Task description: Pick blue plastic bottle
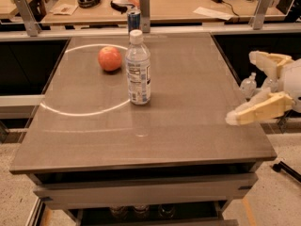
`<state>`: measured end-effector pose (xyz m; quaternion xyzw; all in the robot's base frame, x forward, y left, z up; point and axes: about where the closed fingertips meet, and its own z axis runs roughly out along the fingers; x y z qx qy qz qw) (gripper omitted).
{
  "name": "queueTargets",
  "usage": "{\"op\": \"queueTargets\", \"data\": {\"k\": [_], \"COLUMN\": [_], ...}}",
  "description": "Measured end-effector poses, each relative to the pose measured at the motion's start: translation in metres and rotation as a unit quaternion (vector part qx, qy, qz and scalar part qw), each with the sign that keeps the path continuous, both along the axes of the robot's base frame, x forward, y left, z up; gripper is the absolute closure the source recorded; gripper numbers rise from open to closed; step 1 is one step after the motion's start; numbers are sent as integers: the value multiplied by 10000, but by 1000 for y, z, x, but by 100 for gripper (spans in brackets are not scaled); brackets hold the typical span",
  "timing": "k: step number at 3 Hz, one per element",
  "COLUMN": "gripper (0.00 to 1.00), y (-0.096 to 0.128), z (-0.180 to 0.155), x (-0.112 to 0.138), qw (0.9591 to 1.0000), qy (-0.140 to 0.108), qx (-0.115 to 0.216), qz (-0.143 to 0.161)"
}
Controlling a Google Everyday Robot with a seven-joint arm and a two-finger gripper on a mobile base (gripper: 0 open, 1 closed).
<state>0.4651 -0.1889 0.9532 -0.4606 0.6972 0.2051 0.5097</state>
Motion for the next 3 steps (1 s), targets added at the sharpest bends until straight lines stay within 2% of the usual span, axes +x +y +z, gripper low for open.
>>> {"op": "queueTargets", "data": {"k": [1, 2, 3], "gripper": [0, 0, 0], "y": [23, 48, 77], "z": [-15, -20, -22], "x": [20, 40, 53], "qw": [9998, 9991, 9980], "qy": [-42, -195, -247], "qx": [126, 332, 585], "qz": [-167, -161, 70]}}
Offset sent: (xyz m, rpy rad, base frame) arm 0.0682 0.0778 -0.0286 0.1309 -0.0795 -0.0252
